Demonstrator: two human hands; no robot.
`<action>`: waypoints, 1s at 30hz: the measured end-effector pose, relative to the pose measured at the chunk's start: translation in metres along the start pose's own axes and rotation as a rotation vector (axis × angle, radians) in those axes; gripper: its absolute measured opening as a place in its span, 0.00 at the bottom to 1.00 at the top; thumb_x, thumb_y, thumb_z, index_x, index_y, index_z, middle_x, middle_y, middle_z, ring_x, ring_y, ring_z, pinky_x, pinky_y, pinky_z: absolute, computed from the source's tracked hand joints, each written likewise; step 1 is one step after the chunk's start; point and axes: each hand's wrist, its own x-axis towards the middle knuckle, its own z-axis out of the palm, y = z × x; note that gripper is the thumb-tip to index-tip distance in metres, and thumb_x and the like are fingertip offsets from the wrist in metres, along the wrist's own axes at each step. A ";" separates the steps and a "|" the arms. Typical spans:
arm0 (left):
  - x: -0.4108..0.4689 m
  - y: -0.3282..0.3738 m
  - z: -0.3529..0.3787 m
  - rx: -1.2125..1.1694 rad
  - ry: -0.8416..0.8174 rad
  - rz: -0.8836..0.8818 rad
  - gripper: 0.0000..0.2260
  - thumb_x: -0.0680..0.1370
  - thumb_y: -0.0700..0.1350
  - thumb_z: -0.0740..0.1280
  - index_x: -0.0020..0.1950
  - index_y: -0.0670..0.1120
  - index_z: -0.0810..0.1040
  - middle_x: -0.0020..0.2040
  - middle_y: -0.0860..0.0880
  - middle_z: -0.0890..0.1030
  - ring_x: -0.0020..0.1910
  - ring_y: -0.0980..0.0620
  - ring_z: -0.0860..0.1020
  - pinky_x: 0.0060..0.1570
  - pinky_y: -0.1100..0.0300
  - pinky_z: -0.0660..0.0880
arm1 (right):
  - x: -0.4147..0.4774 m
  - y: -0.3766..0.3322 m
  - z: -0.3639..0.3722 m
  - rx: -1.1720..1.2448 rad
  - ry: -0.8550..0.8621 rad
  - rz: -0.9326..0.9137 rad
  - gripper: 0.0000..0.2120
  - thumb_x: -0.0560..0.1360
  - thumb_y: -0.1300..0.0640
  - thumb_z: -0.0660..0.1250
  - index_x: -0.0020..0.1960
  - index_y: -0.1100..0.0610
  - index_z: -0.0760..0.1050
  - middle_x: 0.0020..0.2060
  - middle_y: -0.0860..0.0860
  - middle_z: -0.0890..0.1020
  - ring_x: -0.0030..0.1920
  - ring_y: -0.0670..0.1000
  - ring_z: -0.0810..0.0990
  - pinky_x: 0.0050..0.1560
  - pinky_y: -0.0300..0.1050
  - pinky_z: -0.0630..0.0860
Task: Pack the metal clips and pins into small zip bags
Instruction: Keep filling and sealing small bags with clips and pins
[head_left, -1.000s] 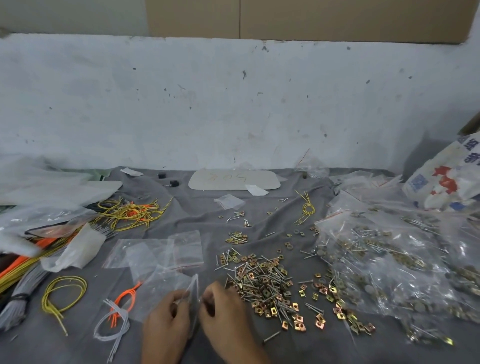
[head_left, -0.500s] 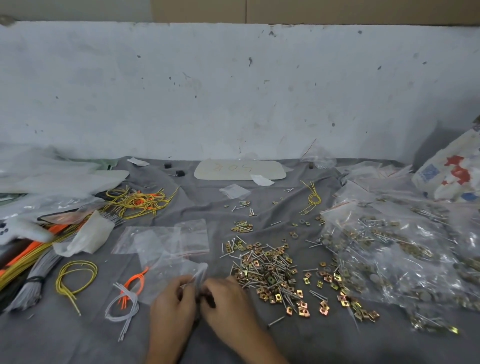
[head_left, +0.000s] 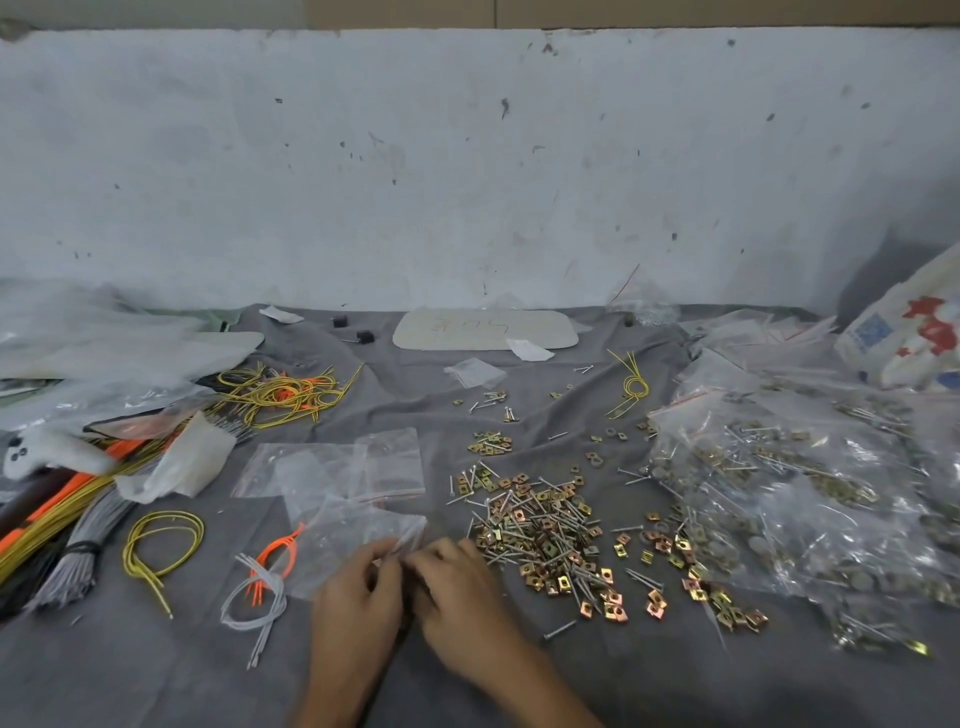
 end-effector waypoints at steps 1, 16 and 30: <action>0.000 0.001 0.000 -0.002 0.002 0.003 0.09 0.77 0.38 0.69 0.51 0.51 0.84 0.37 0.54 0.85 0.38 0.62 0.81 0.41 0.56 0.77 | 0.000 0.001 0.001 0.025 0.020 0.014 0.15 0.80 0.55 0.57 0.65 0.47 0.73 0.56 0.49 0.74 0.56 0.53 0.69 0.59 0.48 0.68; -0.006 0.010 -0.007 -0.103 -0.099 0.003 0.14 0.70 0.50 0.64 0.52 0.59 0.83 0.37 0.51 0.85 0.34 0.53 0.81 0.41 0.49 0.80 | -0.003 -0.004 -0.004 0.129 0.021 0.046 0.15 0.79 0.55 0.58 0.63 0.45 0.72 0.50 0.53 0.80 0.54 0.55 0.74 0.55 0.50 0.72; -0.009 0.014 -0.005 0.060 -0.027 0.028 0.11 0.74 0.40 0.72 0.53 0.52 0.83 0.30 0.51 0.81 0.34 0.58 0.79 0.40 0.56 0.76 | -0.006 -0.004 -0.001 -0.087 0.022 -0.004 0.15 0.78 0.57 0.56 0.60 0.55 0.77 0.54 0.53 0.77 0.55 0.56 0.70 0.58 0.52 0.69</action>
